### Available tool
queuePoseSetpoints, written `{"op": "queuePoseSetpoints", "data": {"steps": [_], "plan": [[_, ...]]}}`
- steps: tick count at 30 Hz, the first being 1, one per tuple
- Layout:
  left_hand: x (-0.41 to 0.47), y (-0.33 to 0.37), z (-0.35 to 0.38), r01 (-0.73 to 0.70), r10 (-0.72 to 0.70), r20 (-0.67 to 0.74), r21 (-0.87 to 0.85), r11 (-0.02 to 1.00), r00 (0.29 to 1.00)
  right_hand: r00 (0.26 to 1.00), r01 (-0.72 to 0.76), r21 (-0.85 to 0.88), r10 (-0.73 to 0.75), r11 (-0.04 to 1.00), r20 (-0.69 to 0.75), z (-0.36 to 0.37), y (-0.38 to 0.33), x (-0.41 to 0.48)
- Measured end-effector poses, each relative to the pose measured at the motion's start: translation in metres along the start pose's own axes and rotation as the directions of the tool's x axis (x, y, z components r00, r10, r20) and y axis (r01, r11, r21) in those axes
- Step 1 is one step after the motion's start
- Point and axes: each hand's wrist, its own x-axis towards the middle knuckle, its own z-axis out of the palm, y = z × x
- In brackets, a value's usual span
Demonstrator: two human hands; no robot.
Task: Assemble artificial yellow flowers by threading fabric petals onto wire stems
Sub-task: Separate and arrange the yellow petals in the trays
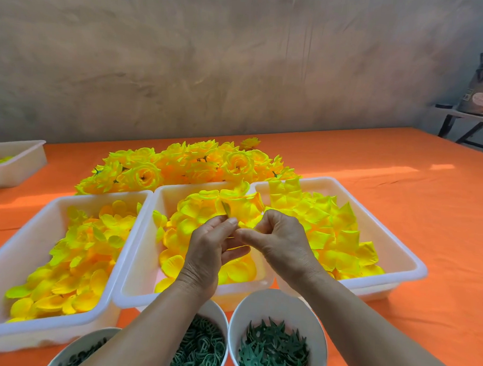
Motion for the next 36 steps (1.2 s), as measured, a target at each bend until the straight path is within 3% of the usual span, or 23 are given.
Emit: {"op": "queuePoseSetpoints", "data": {"steps": [3, 7, 14, 19, 24, 27, 32, 36], "plan": [[0.002, 0.000, -0.001, 0.006, -0.005, -0.080, 0.013, 1.000, 0.997, 0.997, 0.011, 0.058, -0.015, 0.998, 0.073, 0.000, 0.001, -0.003], [0.002, -0.001, -0.001, 0.006, -0.003, -0.059, 0.051, 0.999, 0.998, 0.985, -0.095, 0.347, 0.038, 0.933, 0.168, -0.006, 0.003, -0.002], [0.002, 0.000, 0.000, 0.045, -0.047, 0.046, 0.047, 0.998, 0.998, 0.978, -0.112, 0.371, 0.036, 0.922, 0.205, -0.010, 0.009, -0.001], [0.004, -0.006, 0.000, 0.015, -0.010, -0.051, 0.098, 0.995, 0.999, 0.994, -0.039, 0.317, 0.003, 0.948, 0.112, -0.010, 0.011, 0.000], [0.008, -0.008, 0.000, 0.011, 0.013, -0.183, 0.131, 0.991, 0.983, 0.976, 0.218, 0.106, -0.218, 0.970, -0.006, -0.002, 0.006, -0.003], [0.007, -0.009, 0.001, -0.039, 0.066, -0.233, 0.120, 0.992, 0.970, 0.967, 0.250, 0.199, -0.233, 0.948, -0.104, -0.001, 0.005, -0.002], [0.013, -0.010, 0.000, -0.051, 0.102, -0.432, 0.128, 0.990, 0.896, 0.931, 0.290, 0.306, -0.193, 0.907, -0.311, -0.004, -0.001, 0.002], [0.012, -0.008, 0.000, -0.029, 0.060, -0.380, 0.086, 0.996, 0.923, 0.884, 0.316, 0.317, -0.156, 0.894, -0.441, -0.023, -0.010, 0.021]]}}
